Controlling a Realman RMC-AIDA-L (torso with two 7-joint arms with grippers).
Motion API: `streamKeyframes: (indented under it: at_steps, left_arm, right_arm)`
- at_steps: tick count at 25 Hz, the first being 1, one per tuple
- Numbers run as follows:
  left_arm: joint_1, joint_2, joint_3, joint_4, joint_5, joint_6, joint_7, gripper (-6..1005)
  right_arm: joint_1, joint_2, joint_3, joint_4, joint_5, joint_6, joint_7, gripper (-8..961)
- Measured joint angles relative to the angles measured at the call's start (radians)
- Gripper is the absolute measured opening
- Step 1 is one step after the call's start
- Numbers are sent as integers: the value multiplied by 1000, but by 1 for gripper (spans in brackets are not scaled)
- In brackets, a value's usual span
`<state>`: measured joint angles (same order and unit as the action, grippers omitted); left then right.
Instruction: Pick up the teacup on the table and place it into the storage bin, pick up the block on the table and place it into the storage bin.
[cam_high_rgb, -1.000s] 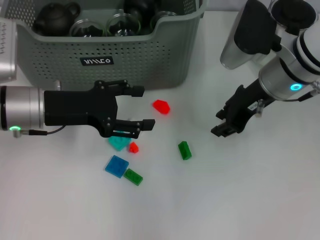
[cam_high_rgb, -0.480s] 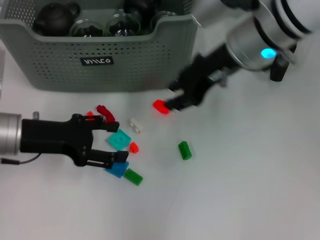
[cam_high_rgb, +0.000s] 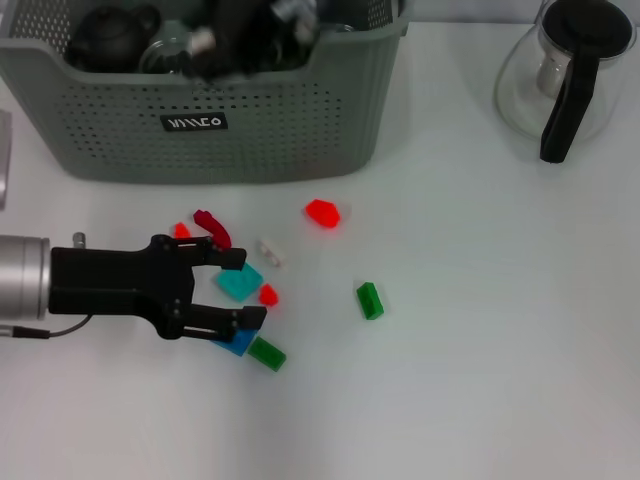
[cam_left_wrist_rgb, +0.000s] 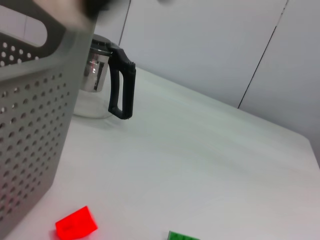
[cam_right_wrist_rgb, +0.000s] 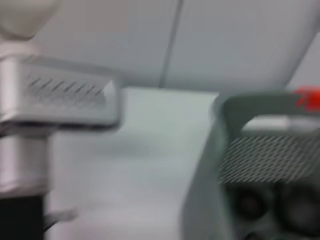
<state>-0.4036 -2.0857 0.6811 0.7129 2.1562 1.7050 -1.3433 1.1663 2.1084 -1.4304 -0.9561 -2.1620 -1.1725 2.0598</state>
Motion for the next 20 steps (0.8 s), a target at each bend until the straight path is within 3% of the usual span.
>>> streamKeyframes:
  at_steps: [3, 9, 20]
  left_arm:
    - [-12, -1, 0, -16, -3, -1, 1, 859]
    - [-27, -1, 0, -30, -3, -9, 1, 859]
    - [-40, -2, 0, -32, -3, -7, -5, 859]
  right_arm:
    - [43, -5, -6, 83, -4, 170, -9, 502]
    - [51, -8, -1, 155, -4, 329, -25, 511]
    - [40, -11, 10, 179, -65, 334, 37, 529]
